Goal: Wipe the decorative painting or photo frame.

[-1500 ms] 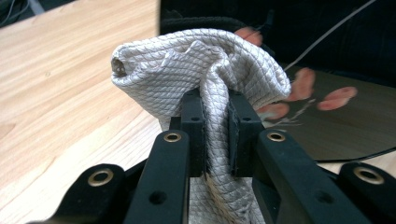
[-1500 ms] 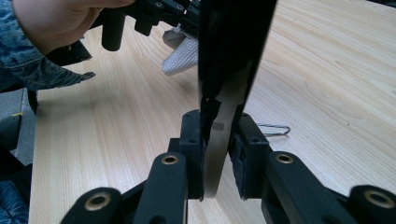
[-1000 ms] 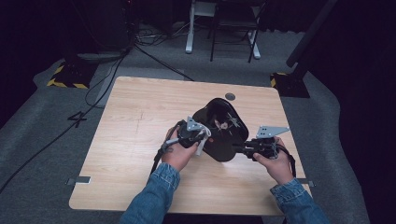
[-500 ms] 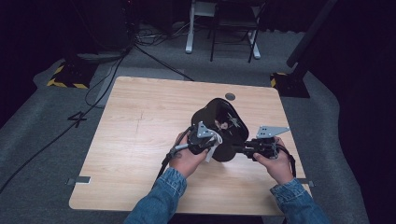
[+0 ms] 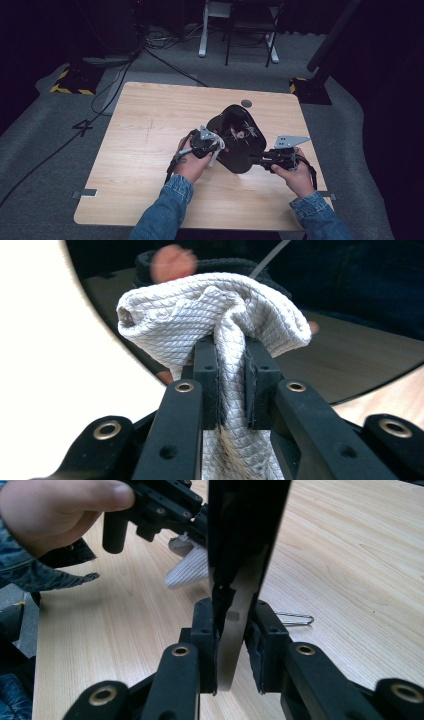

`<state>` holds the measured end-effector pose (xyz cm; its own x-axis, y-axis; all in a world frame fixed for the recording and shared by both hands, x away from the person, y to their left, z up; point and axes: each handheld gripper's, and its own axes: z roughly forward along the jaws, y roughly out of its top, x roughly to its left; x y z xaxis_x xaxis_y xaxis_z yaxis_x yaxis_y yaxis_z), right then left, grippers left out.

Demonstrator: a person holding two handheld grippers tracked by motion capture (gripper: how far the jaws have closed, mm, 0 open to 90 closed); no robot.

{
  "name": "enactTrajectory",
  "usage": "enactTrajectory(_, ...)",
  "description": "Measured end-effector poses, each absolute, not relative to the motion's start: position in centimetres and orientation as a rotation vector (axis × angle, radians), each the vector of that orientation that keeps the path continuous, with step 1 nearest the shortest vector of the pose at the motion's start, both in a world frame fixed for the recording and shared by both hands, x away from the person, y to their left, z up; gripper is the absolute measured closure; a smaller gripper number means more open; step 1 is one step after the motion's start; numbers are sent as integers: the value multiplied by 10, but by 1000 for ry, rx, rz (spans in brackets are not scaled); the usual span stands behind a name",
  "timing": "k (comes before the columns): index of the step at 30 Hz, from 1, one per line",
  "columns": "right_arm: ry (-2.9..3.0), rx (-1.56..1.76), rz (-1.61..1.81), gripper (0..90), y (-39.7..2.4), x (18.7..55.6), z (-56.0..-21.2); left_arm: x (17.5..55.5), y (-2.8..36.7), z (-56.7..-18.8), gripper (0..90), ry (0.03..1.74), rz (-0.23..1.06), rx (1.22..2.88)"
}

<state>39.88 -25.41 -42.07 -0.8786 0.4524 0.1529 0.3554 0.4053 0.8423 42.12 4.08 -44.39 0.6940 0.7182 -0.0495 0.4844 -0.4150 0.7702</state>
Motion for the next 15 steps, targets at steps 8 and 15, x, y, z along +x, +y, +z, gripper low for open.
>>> enactTrajectory(8,2547,739,1487,757,-255,398,-421,431,53,-451,794,967,386,2089)
enactTrajectory(15,2536,740,1470,758,-253,396,-420,436,58,-454,795,988,384,2086)
